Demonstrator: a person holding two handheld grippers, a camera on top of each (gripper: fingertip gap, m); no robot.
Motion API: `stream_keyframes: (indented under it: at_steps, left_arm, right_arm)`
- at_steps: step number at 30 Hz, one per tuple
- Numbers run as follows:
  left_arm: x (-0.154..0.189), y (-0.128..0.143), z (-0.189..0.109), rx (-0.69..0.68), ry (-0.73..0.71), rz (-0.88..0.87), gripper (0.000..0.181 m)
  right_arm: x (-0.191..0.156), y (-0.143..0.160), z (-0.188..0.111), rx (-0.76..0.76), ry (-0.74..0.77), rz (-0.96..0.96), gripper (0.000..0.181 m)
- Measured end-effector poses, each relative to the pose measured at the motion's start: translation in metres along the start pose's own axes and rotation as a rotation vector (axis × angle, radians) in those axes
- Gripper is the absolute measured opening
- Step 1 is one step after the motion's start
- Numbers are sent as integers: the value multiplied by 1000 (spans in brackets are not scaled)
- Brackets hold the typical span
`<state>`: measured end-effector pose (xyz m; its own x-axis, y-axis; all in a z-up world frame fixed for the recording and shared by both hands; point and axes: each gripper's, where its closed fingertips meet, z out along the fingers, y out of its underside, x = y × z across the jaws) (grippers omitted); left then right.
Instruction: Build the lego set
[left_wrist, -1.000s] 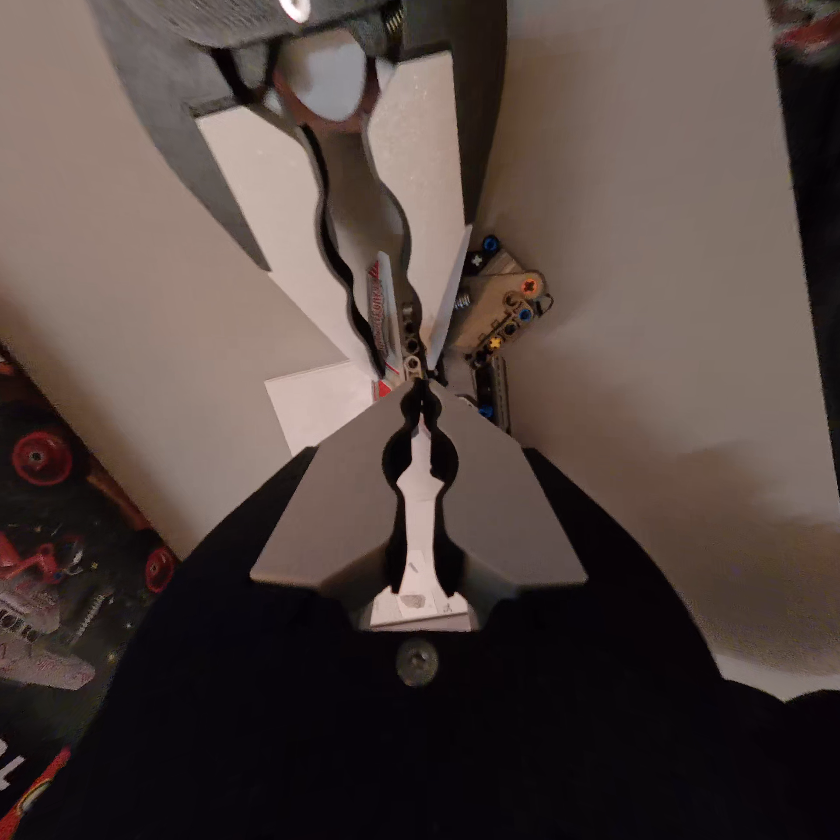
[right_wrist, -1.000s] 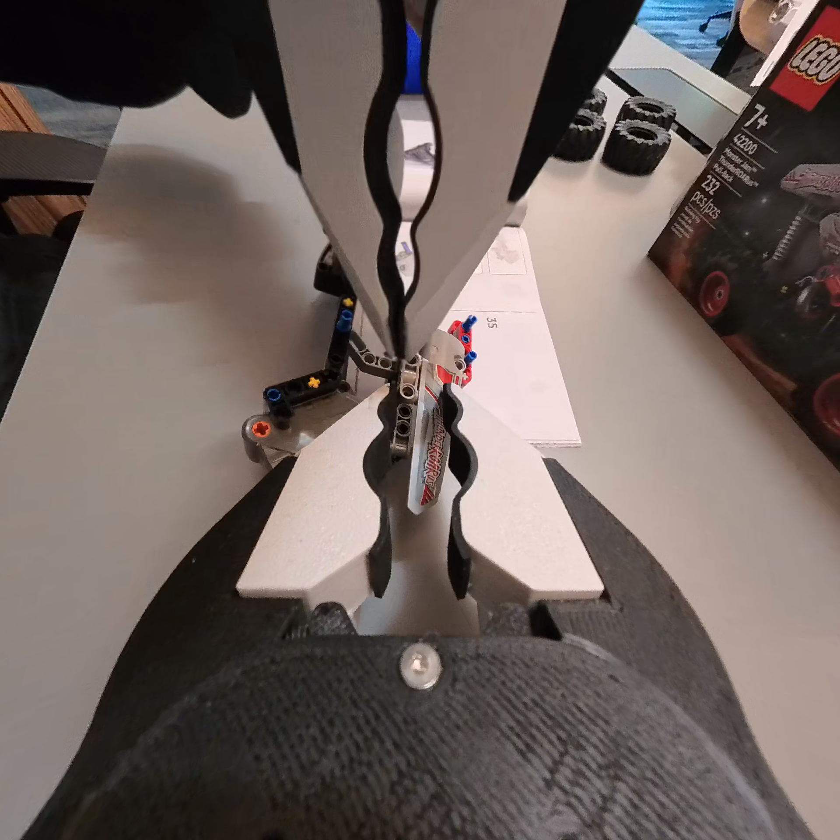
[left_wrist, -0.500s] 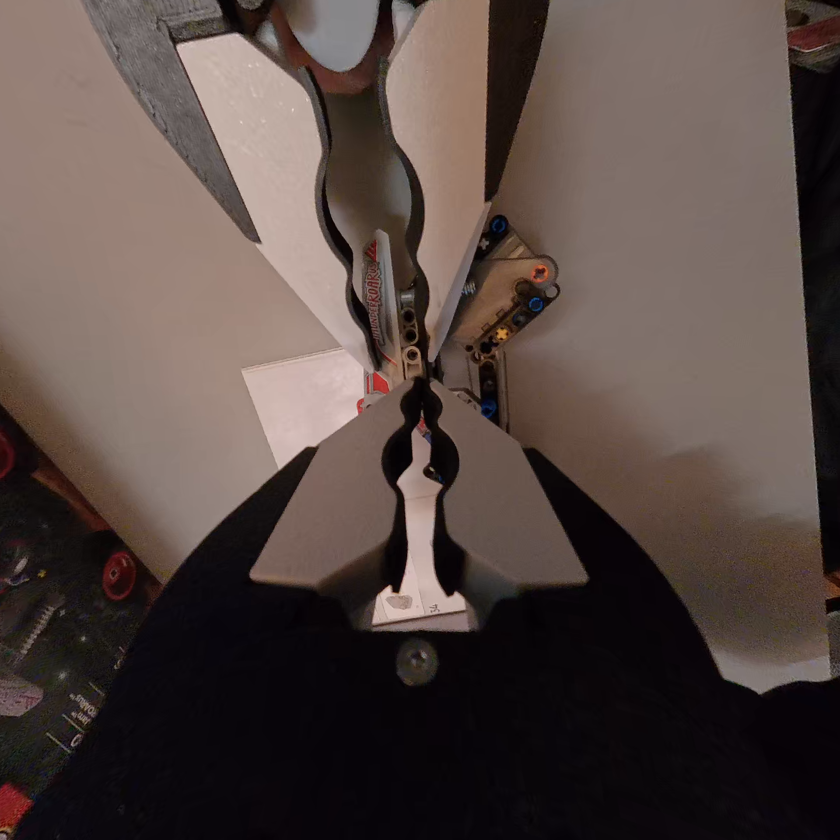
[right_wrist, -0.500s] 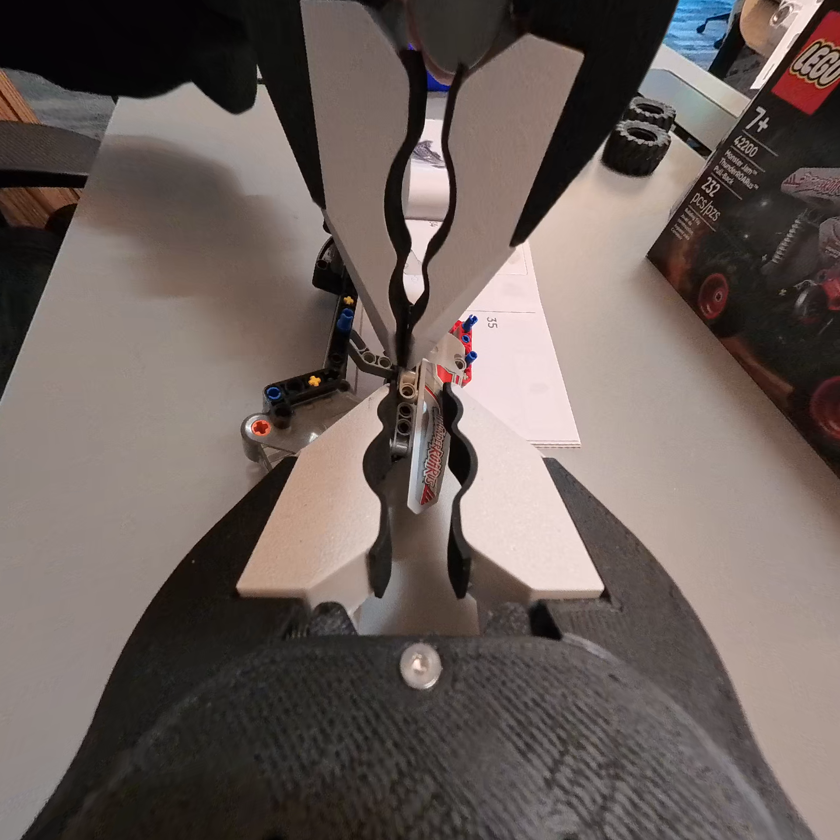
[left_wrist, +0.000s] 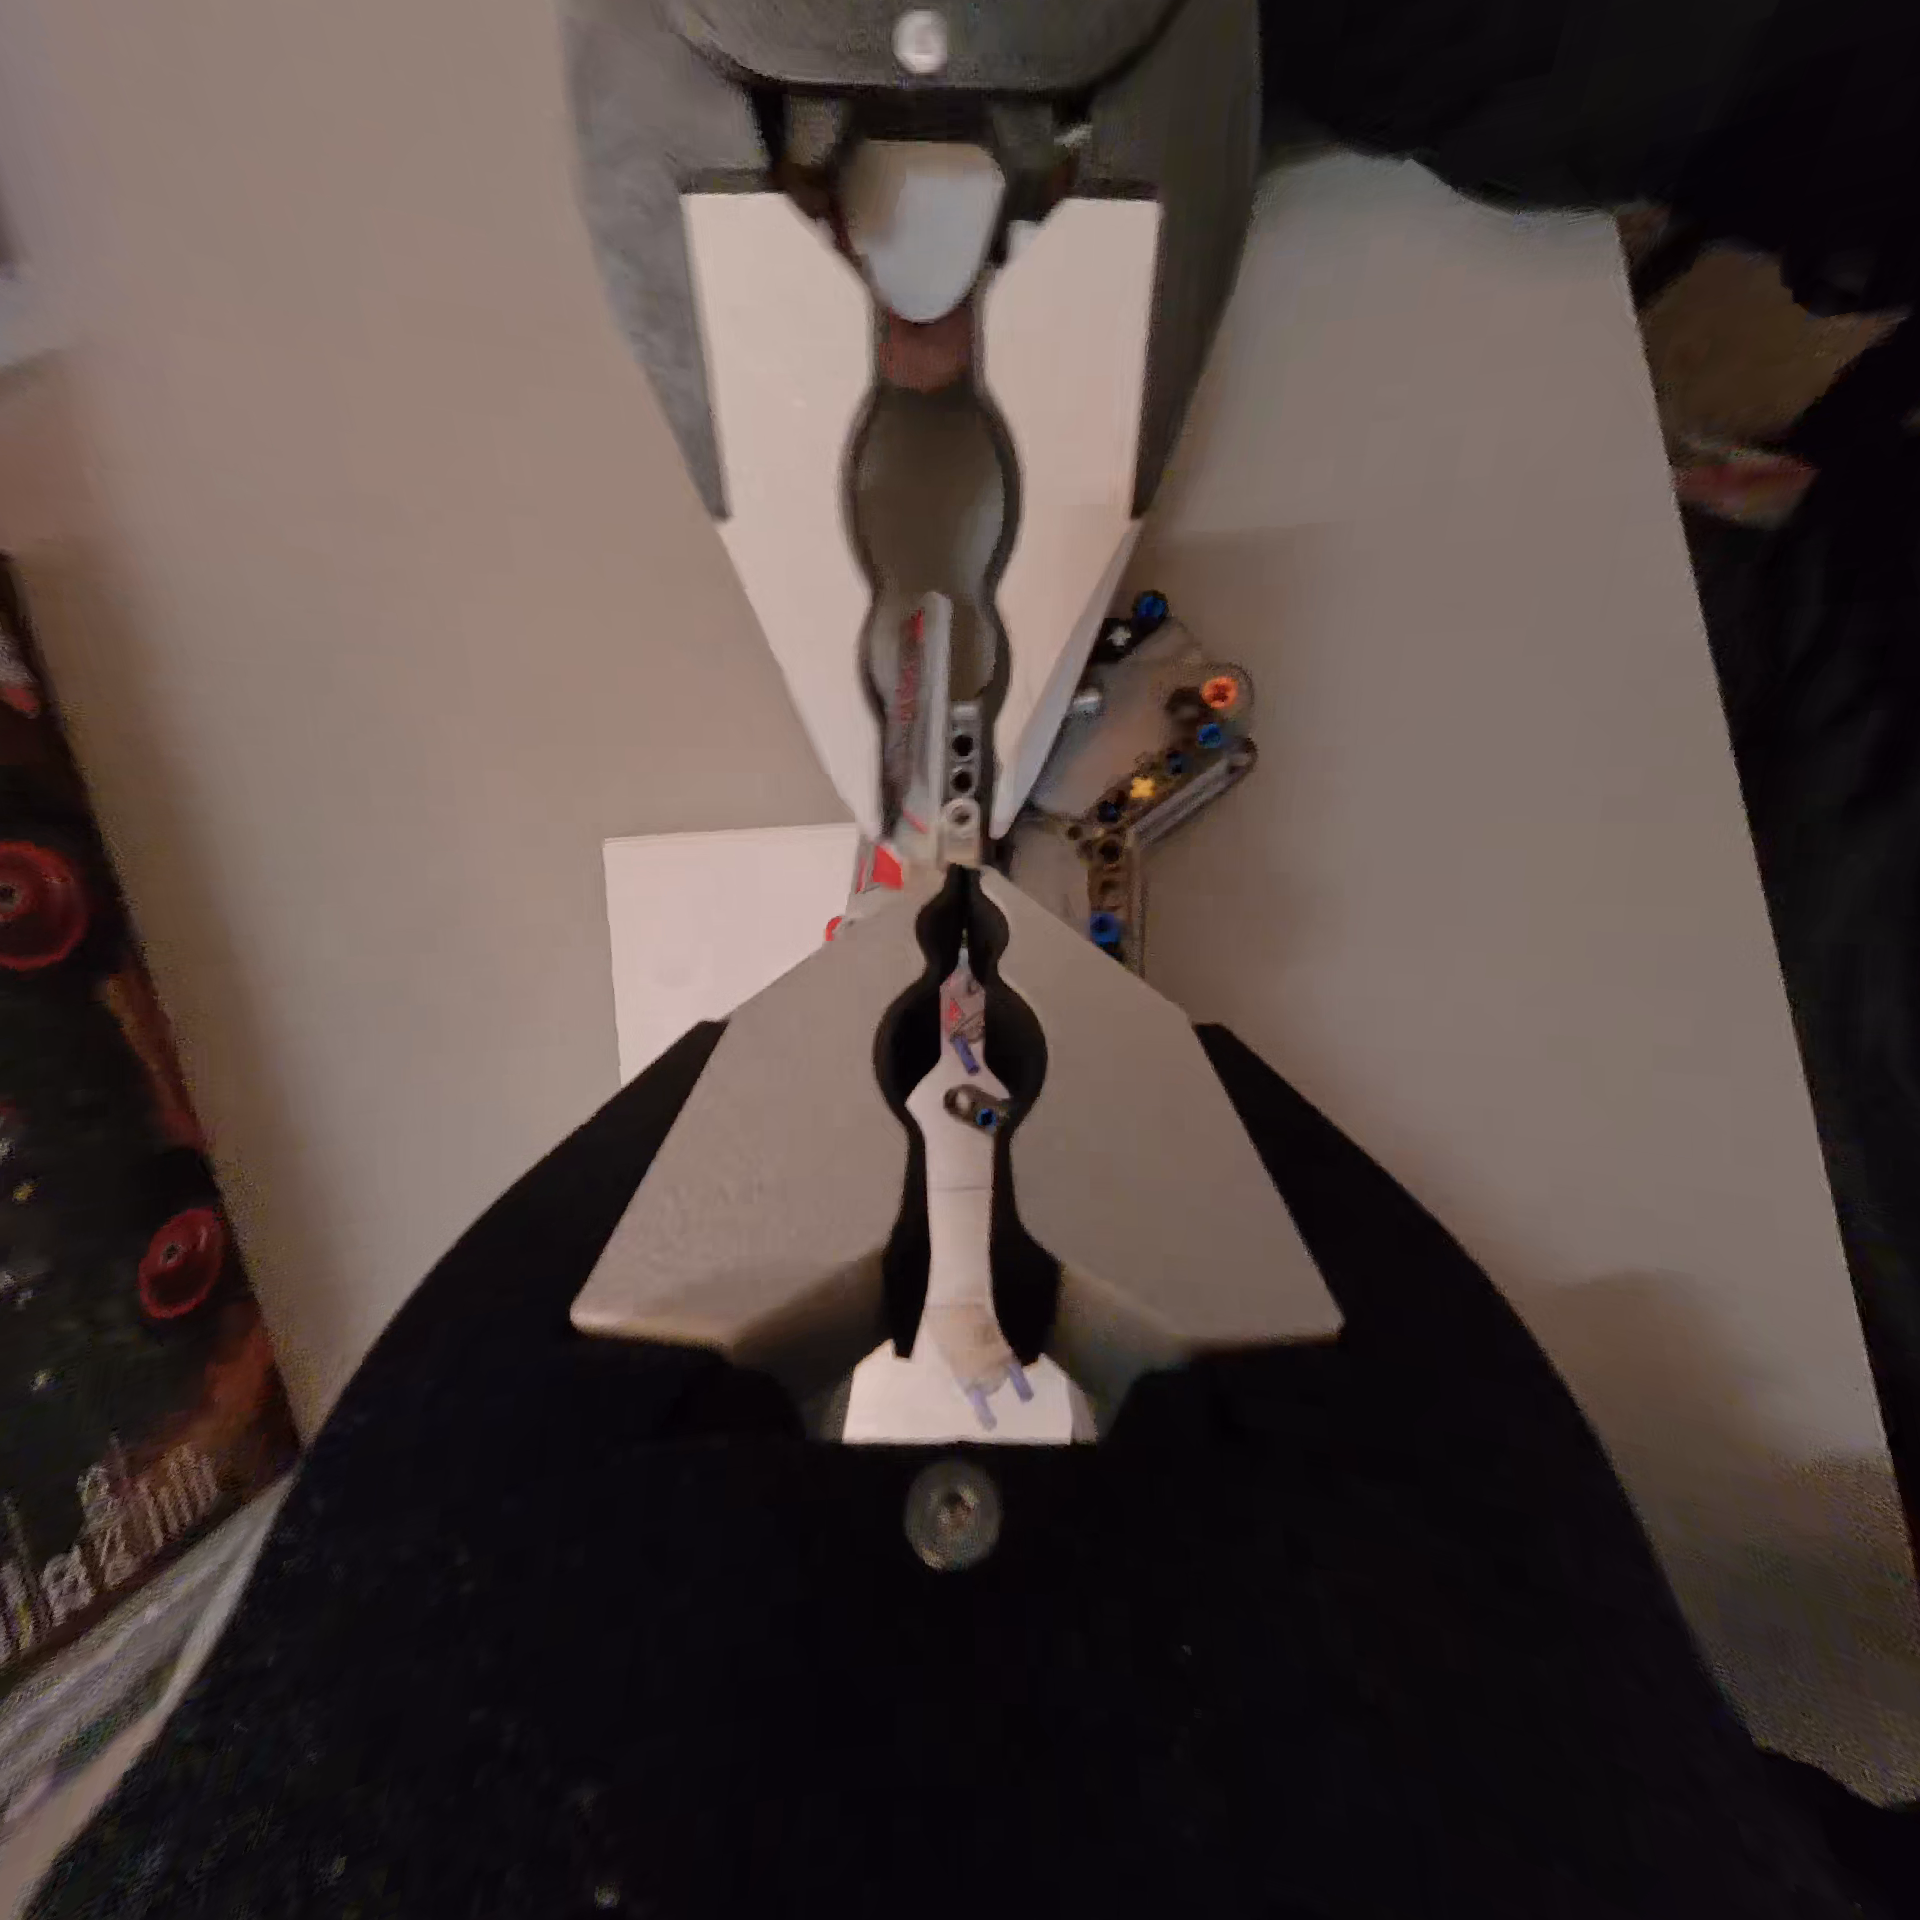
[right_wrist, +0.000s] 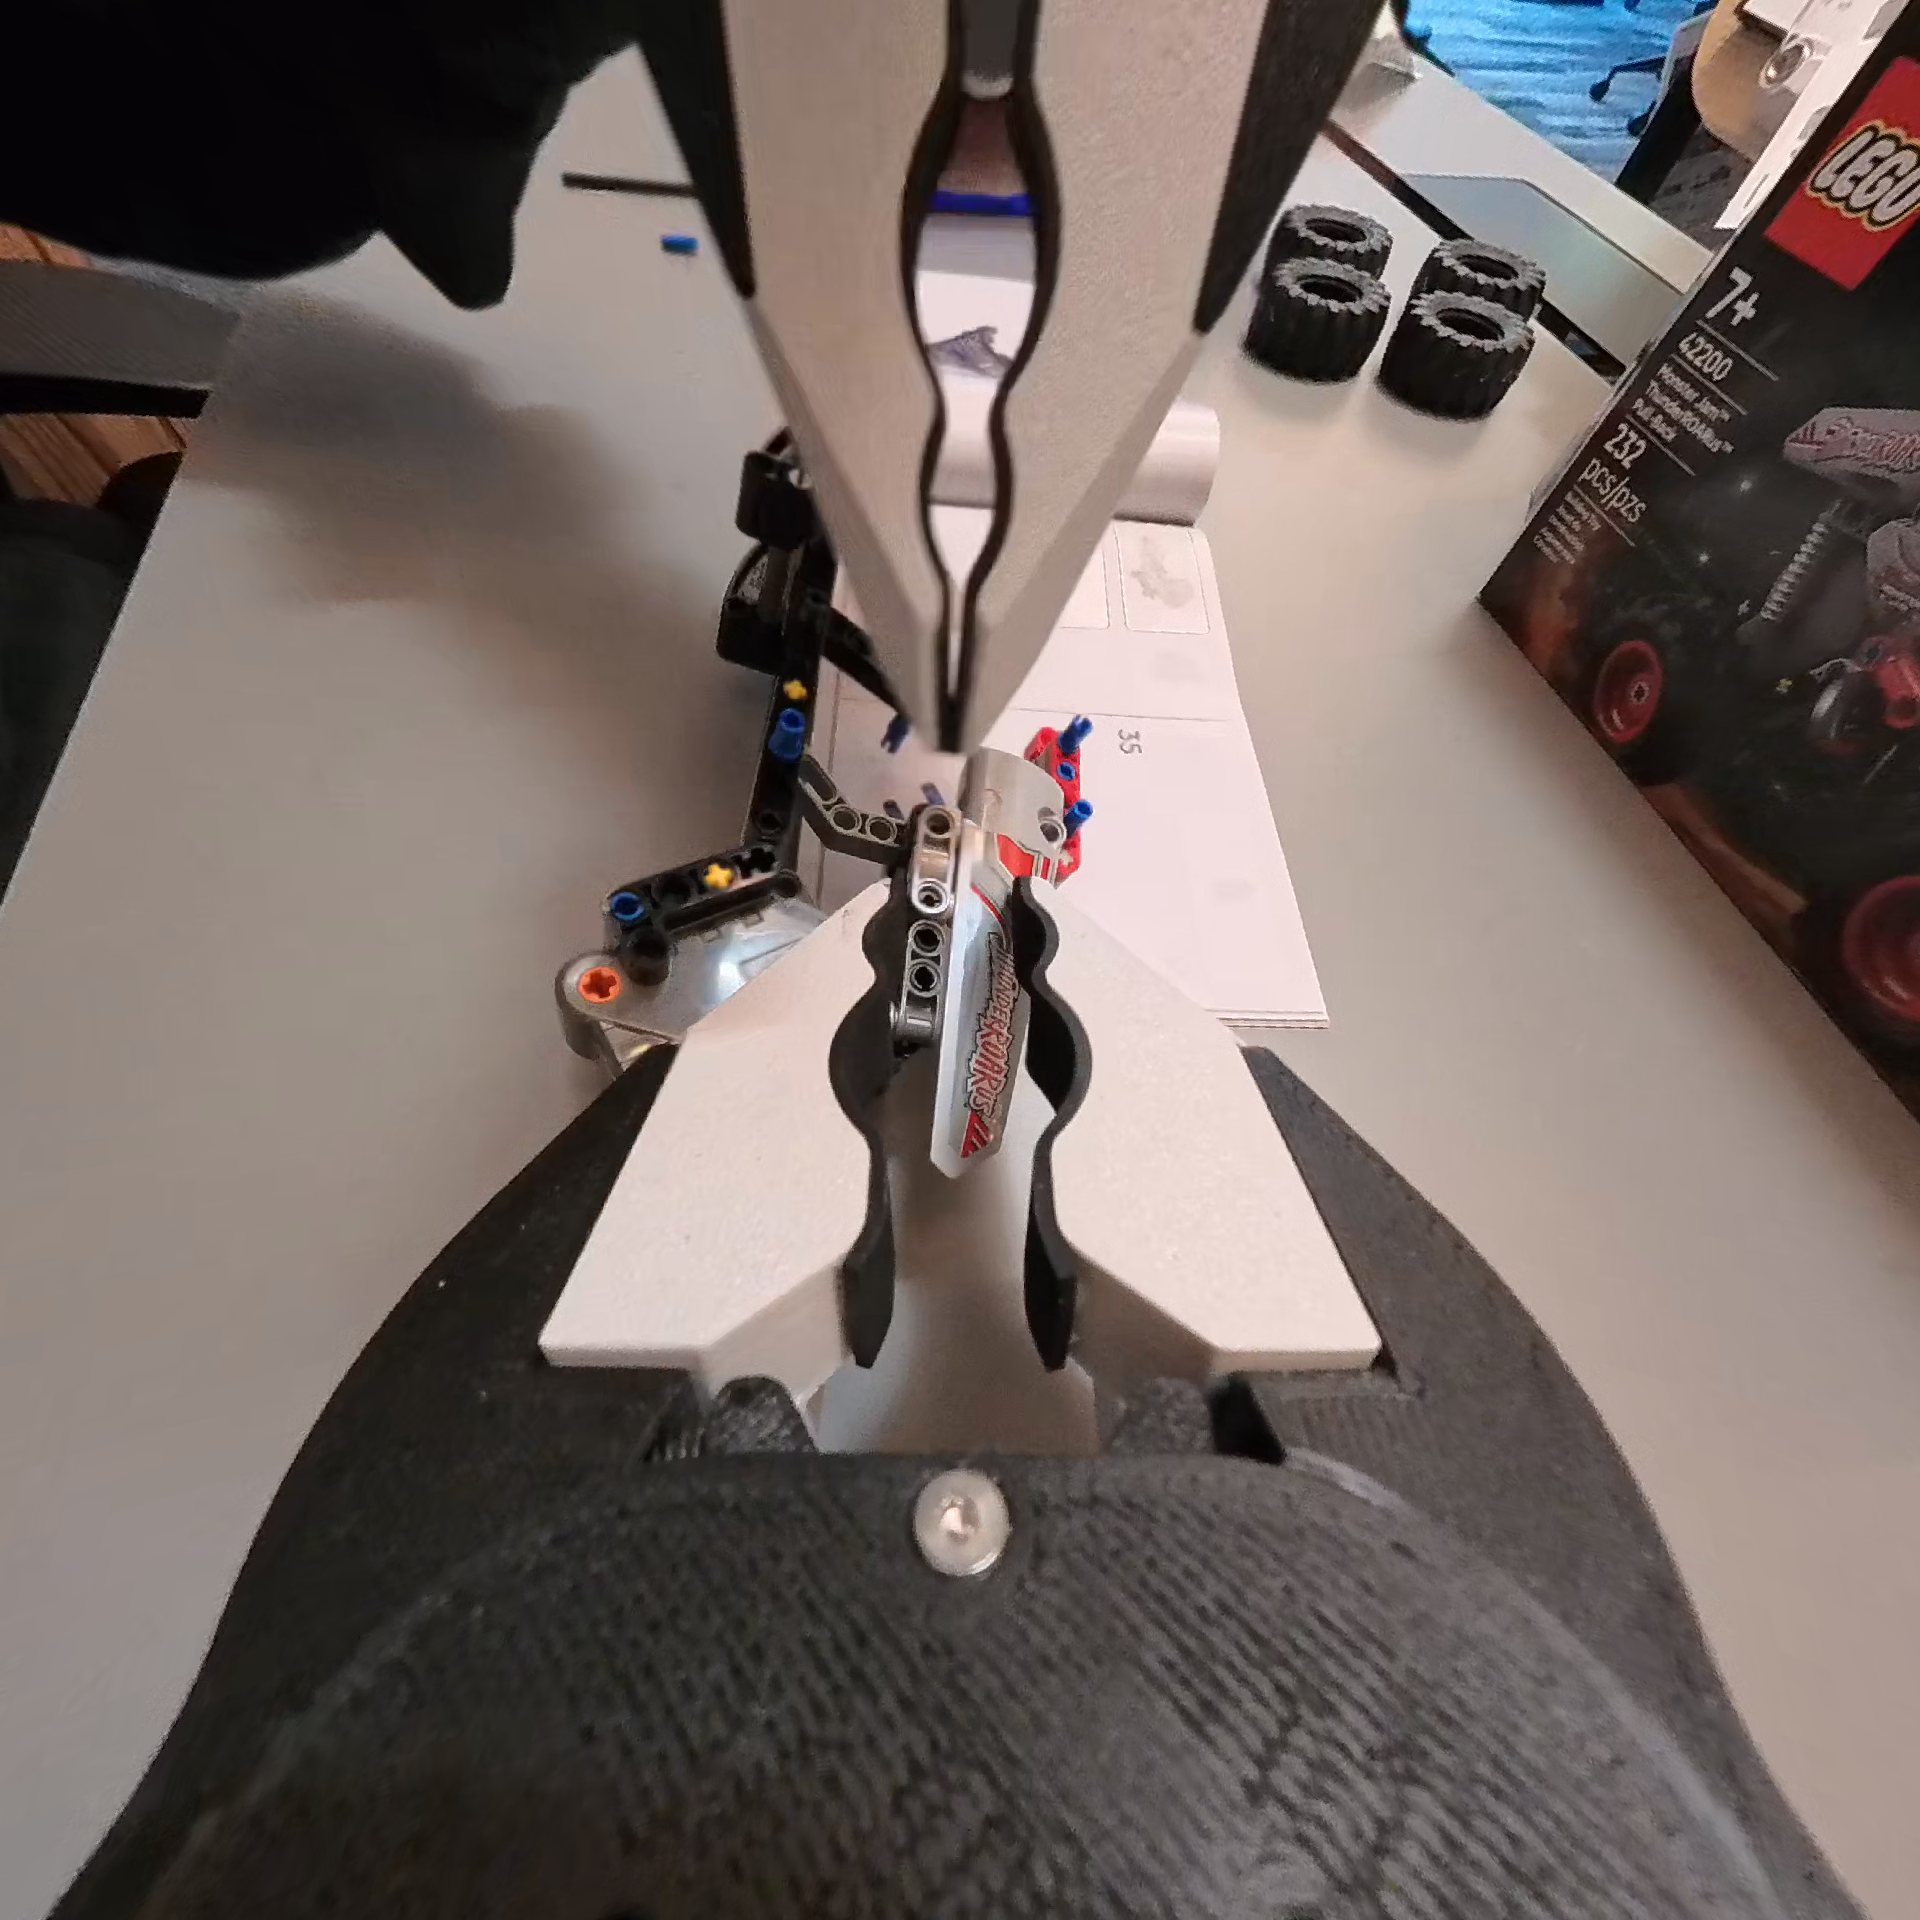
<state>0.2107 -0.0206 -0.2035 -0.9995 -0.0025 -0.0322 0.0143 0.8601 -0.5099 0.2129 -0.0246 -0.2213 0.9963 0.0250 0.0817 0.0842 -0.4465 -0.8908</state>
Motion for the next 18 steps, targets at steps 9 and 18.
stream_keyframes:
  at_steps: [9,18]
  left_arm:
    - [-10,28,-12,34,-156,-104,0]
    - [7,18,-16,170,-115,-101,0]
  right_arm:
    - [-4,-26,-22,134,15,-84,5]
    - [-15,-12,2,-105,4,-142,0]
